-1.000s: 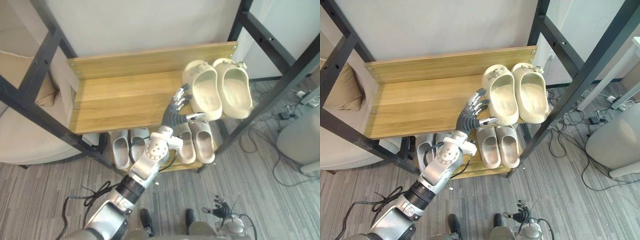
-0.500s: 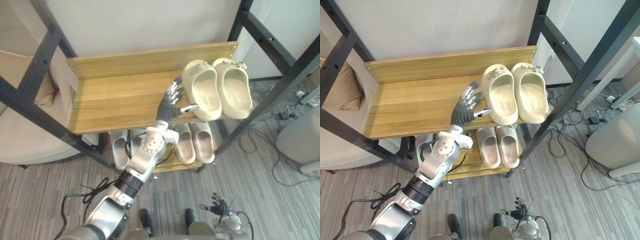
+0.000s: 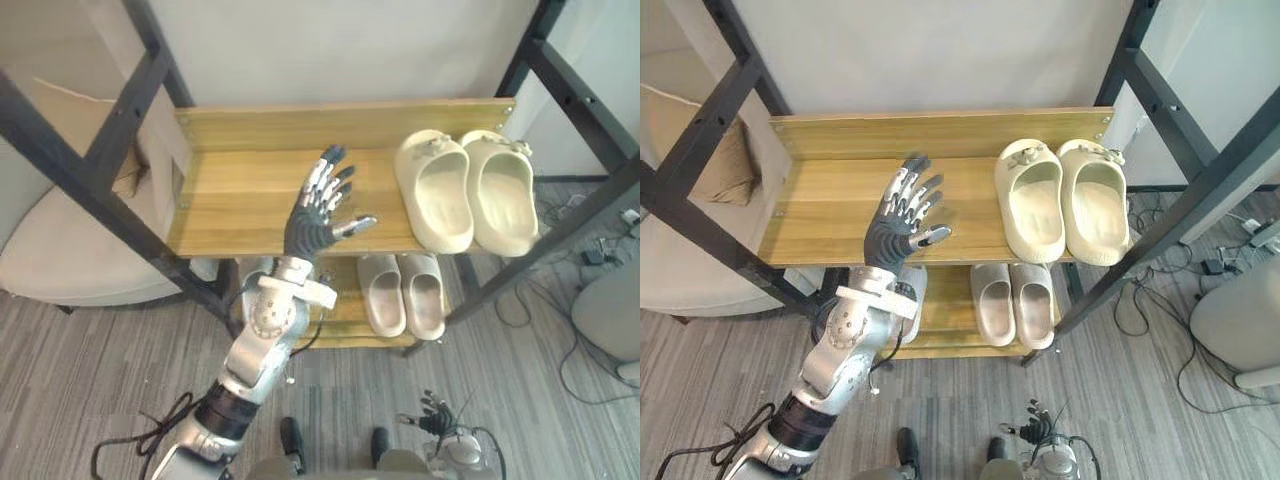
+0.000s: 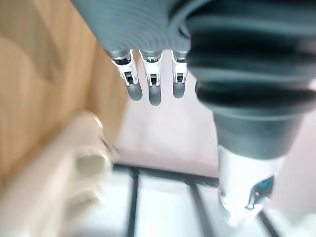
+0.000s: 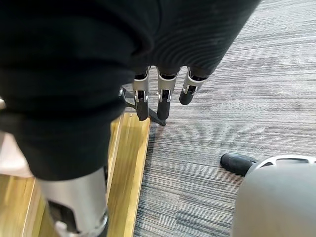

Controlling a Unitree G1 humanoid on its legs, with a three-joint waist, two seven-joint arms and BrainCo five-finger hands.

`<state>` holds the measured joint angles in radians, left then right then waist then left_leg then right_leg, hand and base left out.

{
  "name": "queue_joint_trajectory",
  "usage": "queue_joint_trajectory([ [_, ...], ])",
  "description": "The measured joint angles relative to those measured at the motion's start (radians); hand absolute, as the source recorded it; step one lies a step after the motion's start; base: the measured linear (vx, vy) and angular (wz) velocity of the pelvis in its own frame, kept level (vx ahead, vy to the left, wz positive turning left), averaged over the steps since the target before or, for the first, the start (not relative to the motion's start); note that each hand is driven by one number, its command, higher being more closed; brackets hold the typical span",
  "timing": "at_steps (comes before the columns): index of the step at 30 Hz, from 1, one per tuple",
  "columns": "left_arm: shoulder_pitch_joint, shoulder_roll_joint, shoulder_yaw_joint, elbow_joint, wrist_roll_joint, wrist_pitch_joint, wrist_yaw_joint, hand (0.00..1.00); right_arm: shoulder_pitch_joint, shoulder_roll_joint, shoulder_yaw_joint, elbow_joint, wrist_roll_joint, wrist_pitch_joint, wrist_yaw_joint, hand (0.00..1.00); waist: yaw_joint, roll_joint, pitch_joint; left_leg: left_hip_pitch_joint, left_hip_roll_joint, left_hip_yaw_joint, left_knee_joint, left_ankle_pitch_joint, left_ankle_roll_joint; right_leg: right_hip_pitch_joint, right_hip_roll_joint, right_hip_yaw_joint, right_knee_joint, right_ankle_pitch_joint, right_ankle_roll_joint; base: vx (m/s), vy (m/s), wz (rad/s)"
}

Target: Organize the slippers on the shoe rack

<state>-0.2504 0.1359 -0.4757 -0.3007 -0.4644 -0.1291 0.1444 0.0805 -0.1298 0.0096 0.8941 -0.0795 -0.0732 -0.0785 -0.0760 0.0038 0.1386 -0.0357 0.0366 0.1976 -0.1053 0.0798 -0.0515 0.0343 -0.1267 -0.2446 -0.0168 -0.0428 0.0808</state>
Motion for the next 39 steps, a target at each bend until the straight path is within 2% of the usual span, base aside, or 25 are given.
queue_joint_trajectory([
  [5,0.103,0.005,-0.063,-0.078,-0.09,-0.001,-0.069,0.0,-0.001,-0.012,0.005,0.028,0.0,0.001,0.004,0.0,0.017,0.006,-0.021,-0.003,-0.005,-0.018,0.0,0.0,0.0,0.0,-0.002,-0.015,0.015,-0.011,0.003,-0.01,-0.008,0.08],
  [10,0.262,0.014,-0.062,-0.108,-0.107,0.006,-0.131,0.0,0.001,-0.03,0.015,0.064,-0.008,0.001,0.019,0.0,0.03,0.014,-0.049,-0.004,-0.009,-0.042,0.0,0.001,0.001,0.001,-0.006,-0.027,0.034,-0.027,0.002,-0.01,-0.005,0.12],
  [13,0.398,0.061,-0.06,-0.101,-0.107,0.011,-0.18,0.0,0.001,-0.03,0.025,0.065,-0.035,0.003,0.019,0.0,0.037,0.015,-0.059,0.002,-0.01,-0.051,0.0,0.001,0.002,0.002,-0.008,-0.045,0.041,-0.036,0.002,-0.04,-0.009,0.12],
  [16,0.486,0.091,-0.05,-0.027,-0.102,0.015,-0.216,0.0,0.003,-0.03,0.034,0.066,-0.04,0.003,0.019,0.0,0.053,0.015,-0.07,0.002,-0.011,-0.058,-0.003,0.001,0.002,0.002,-0.009,-0.051,0.047,-0.043,0.001,-0.01,-0.005,0.07],
  [20,0.551,0.082,0.025,0.256,-0.022,0.027,-0.254,0.0,-0.002,-0.013,0.045,0.066,-0.04,0.003,0.02,0.0,0.075,0.013,-0.076,0.002,-0.013,-0.072,-0.004,0.001,0.002,0.005,-0.01,-0.06,0.048,-0.057,0.001,-0.01,-0.006,0.09],
  [21,0.557,0.08,0.055,0.332,0.055,0.027,-0.254,0.0,-0.002,-0.004,0.047,0.066,-0.041,0.003,0.019,0.0,0.077,0.011,-0.076,0.002,-0.013,-0.073,-0.004,0.001,0.002,0.006,-0.01,-0.065,0.048,-0.057,0.002,0.0,-0.006,0.07],
  [24,0.556,0.077,0.12,0.473,0.181,0.027,-0.243,0.0,-0.002,0.017,0.049,0.066,-0.044,0.002,0.019,0.0,0.077,0.002,-0.079,0.002,-0.015,-0.079,0.0,0.0,0.001,0.018,-0.011,-0.077,0.046,-0.057,0.002,0.03,-0.009,0.11],
  [29,0.515,0.033,0.219,0.697,0.328,0.027,-0.205,0.0,-0.01,0.022,0.047,0.066,-0.077,0.003,0.017,0.0,0.08,-0.011,-0.082,0.002,-0.024,-0.093,0.0,-0.001,0.003,0.024,-0.015,-0.086,0.045,-0.06,0.006,0.02,-0.002,0.09],
  [35,0.457,0.006,0.336,0.942,0.425,0.034,-0.135,0.0,-0.025,0.051,0.033,0.066,-0.077,0.005,-0.002,0.0,0.079,-0.029,-0.071,0.012,-0.026,-0.095,-0.005,-0.001,0.003,0.037,-0.015,-0.092,0.044,-0.06,0.007,-0.01,0.003,0.02],
  [39,0.441,-0.002,0.372,1.062,0.466,0.05,-0.093,0.0,-0.03,0.055,0.023,0.086,-0.076,0.006,-0.012,0.0,0.079,-0.032,-0.069,0.021,-0.027,-0.079,-0.005,-0.004,0.007,0.038,-0.018,-0.076,0.047,-0.06,0.008,-0.02,0.012,-0.09],
])
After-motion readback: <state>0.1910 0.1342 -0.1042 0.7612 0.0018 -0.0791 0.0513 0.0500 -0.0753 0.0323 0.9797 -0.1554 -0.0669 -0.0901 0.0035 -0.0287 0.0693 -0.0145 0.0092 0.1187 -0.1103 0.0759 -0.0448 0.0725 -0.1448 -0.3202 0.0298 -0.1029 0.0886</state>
